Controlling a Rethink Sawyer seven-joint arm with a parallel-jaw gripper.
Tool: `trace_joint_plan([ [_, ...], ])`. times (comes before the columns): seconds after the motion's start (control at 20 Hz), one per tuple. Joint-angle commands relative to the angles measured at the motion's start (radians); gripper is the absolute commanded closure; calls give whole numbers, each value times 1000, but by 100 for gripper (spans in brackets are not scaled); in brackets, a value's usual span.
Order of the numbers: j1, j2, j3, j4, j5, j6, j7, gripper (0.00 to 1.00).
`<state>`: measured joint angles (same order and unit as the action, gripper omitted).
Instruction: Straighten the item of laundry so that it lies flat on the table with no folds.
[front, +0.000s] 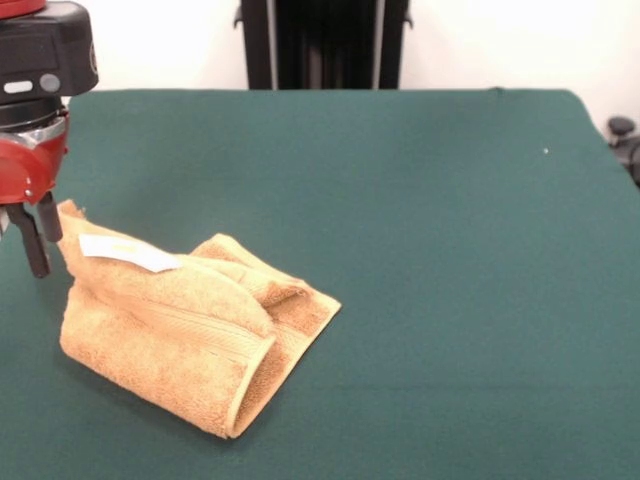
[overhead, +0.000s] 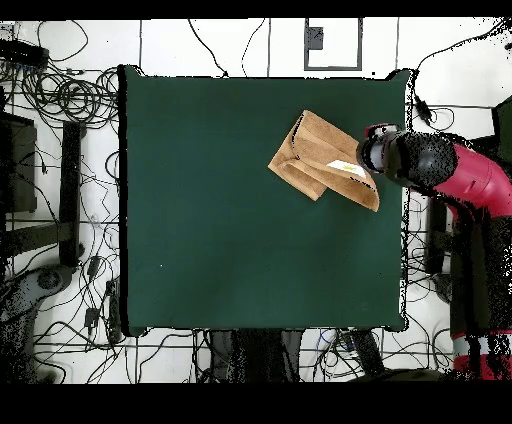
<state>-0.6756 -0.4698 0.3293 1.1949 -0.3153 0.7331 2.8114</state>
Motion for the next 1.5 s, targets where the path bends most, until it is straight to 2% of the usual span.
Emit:
trace_joint_plan([
  [0.05, 52, 12, 91, 69, -2, 44, -205, 0],
  [0.2, 53, 3, 95, 91, 3, 27, -192, 0],
  [0.5, 12, 16, 172, 151, 81, -47, -149, 0],
  [0.8, 36, 47, 164, 101, 101, -41, -106, 0],
  [1.2, 48, 78, 171, 45, 116, -5, -132, 0],
  [1.5, 14, 94, 235, 100, 150, -86, -135, 0],
])
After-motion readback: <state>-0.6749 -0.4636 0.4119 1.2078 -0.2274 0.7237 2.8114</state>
